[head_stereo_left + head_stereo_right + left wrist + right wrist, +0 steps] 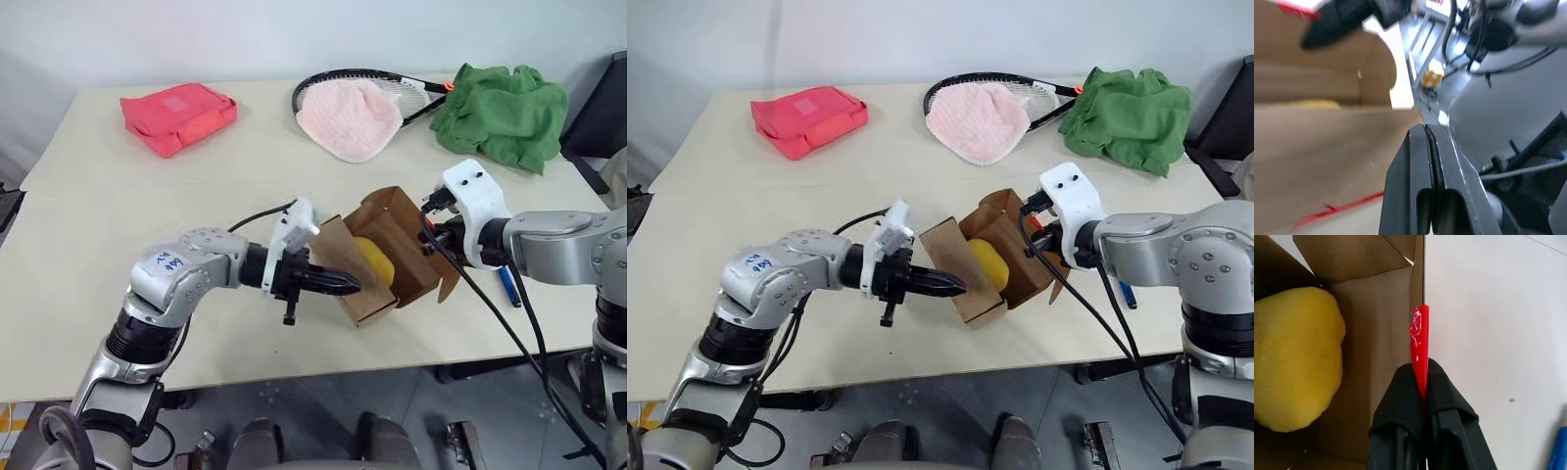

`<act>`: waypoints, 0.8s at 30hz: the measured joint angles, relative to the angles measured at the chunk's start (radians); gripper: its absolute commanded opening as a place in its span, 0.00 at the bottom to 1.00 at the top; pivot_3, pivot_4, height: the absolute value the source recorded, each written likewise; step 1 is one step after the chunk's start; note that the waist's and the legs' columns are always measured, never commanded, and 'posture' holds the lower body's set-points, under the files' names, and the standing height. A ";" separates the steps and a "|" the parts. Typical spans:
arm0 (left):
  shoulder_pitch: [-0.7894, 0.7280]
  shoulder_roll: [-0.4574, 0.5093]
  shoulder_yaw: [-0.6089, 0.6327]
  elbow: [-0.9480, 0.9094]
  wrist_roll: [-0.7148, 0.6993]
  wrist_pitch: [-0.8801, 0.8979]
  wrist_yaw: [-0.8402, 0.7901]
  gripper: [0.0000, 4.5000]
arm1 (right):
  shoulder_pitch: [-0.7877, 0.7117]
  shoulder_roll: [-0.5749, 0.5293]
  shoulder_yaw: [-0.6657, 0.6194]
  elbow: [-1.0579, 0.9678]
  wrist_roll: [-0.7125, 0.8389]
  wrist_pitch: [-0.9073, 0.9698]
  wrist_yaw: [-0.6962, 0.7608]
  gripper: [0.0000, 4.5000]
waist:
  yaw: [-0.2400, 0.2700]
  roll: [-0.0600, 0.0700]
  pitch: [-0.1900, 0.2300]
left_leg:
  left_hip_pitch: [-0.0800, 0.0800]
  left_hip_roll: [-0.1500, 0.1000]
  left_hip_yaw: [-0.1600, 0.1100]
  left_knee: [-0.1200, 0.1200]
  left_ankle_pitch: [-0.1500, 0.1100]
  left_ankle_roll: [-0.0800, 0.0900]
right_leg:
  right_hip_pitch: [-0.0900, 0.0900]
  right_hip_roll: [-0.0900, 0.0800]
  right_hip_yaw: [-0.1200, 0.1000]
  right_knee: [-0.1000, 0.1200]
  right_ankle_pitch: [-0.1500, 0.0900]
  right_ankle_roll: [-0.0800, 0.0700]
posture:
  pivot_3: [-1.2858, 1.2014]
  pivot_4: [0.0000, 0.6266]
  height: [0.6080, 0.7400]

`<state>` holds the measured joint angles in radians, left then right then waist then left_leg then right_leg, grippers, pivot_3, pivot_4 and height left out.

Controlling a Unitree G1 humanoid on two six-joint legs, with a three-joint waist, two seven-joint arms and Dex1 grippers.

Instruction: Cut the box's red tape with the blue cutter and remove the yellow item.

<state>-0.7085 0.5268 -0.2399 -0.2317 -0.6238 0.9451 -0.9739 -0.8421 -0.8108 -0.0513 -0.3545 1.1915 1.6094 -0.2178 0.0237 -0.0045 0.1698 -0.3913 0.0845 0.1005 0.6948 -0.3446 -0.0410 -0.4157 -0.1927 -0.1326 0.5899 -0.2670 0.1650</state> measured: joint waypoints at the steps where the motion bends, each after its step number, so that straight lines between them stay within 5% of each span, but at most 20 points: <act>1: 0.004 0.002 -0.015 0.011 0.020 -0.012 0.002 0.00 | -0.005 -0.004 0.002 0.002 -0.012 0.000 0.013 0.00 | 0.000 0.000 0.000 | 0.000 0.000 0.000 0.000 0.000 0.000 | 0.000 0.000 0.000 0.000 0.000 0.000 | 0.52 0.24 1.00; 12: 0.025 0.001 -0.014 0.056 0.089 -0.116 0.023 0.00 | -0.024 -0.061 0.007 0.004 -0.061 0.000 0.120 0.00 | 0.002 0.000 0.000 | 0.001 0.000 0.000 0.002 0.000 0.000 | 0.001 0.000 0.000 0.001 0.000 0.000 | 0.52 0.24 1.00; 19: 0.128 0.123 -0.006 0.033 0.123 -0.076 0.026 0.00 | -0.054 -0.129 0.007 0.002 -0.004 0.000 0.141 0.00 | 0.003 0.000 0.000 | 0.002 0.000 0.000 0.003 0.000 0.001 | 0.002 0.000 0.001 0.001 0.000 -0.001 | 0.52 0.24 1.00; 24: 0.166 0.119 -0.016 0.052 0.157 -0.049 0.061 0.00 | -0.068 -0.134 0.031 0.002 0.058 0.000 0.134 0.00 | 0.002 -0.001 0.001 | 0.000 0.000 0.000 0.002 -0.001 0.001 | 0.000 0.000 0.000 0.000 0.000 -0.001 | 0.52 0.24 1.00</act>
<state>-0.5426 0.6458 -0.2562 -0.1801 -0.4663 0.8962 -0.9127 -0.9106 -0.9452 -0.0204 -0.3528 1.2493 1.6095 -0.0836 0.0255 -0.0054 0.1704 -0.3913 0.0845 0.1004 0.6964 -0.3451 -0.0401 -0.4152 -0.1929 -0.1321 0.5901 -0.2665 0.1643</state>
